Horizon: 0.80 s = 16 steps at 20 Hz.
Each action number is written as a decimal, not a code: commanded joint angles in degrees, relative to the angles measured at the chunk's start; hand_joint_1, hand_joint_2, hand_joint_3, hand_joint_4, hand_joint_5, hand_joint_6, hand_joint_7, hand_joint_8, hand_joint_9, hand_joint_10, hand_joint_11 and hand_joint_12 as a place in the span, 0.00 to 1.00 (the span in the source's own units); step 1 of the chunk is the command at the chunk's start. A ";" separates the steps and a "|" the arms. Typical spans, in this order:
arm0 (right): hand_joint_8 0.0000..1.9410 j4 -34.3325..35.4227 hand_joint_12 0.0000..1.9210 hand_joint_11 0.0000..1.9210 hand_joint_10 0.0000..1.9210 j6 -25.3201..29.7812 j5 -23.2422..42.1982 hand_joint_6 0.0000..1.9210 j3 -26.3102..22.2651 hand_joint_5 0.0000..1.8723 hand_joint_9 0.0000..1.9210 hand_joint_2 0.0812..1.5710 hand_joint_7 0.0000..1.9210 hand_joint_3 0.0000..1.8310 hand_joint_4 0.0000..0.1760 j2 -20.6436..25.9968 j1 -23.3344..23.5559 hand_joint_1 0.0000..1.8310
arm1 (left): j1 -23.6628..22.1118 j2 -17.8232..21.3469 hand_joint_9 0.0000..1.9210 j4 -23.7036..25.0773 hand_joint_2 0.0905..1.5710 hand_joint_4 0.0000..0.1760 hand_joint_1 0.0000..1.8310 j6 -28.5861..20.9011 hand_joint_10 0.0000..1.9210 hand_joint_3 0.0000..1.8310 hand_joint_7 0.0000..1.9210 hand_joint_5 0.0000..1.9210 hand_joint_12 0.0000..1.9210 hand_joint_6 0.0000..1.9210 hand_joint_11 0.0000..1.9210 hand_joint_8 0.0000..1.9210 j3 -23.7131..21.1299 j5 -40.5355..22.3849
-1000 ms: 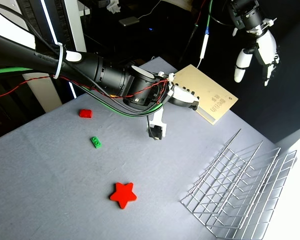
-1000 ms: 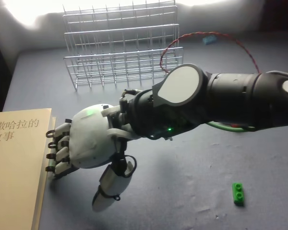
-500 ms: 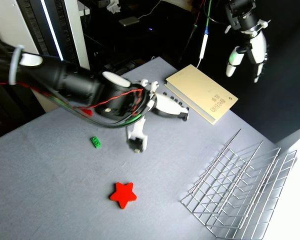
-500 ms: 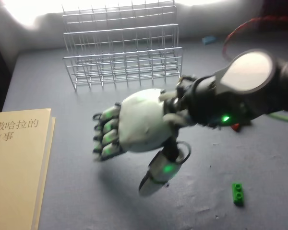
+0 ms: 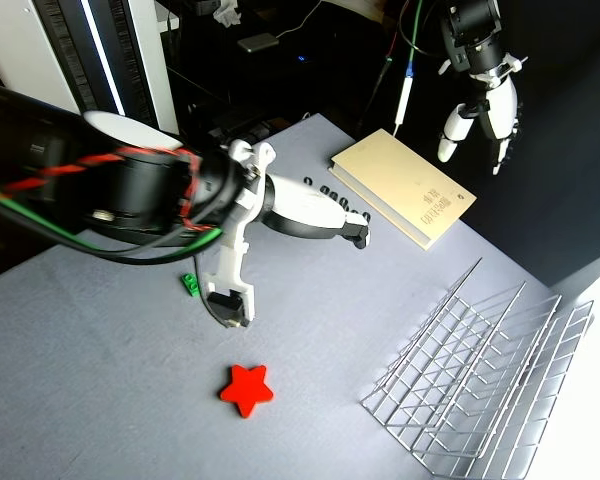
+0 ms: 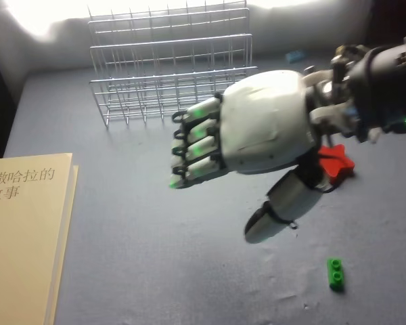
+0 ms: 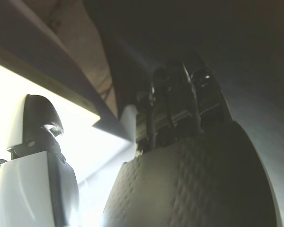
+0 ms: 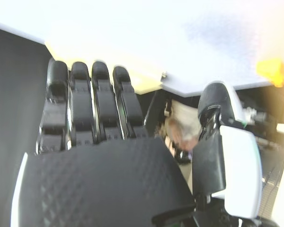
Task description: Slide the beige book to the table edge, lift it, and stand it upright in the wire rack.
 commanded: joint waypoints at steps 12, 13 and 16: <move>0.00 8.00 0.30 0.00 0.00 -1.60 5.21 0.00 -6.64 0.10 0.11 0.68 0.11 0.00 0.00 13.46 2.08 0.05 | -0.05 2.98 0.16 -11.95 0.61 0.00 0.47 0.15 0.01 0.00 0.14 0.11 0.46 0.00 0.00 0.00 3.48 -10.60; 0.00 9.30 0.28 0.00 0.00 -2.59 5.60 0.00 -6.68 0.10 0.11 0.68 0.10 0.00 0.00 14.27 1.96 0.05 | 0.24 2.96 0.16 -13.13 0.62 0.00 0.45 0.14 0.00 0.00 0.14 0.12 0.47 0.00 0.00 0.00 3.88 -11.07; 0.00 13.41 0.34 0.00 0.00 -5.88 6.42 0.00 -6.80 0.11 0.12 0.68 0.12 0.00 0.00 16.37 1.10 0.06 | 2.10 2.75 0.14 -14.04 0.64 0.00 0.43 -5.99 0.00 0.00 0.13 0.13 0.48 0.01 0.00 0.00 4.49 -13.03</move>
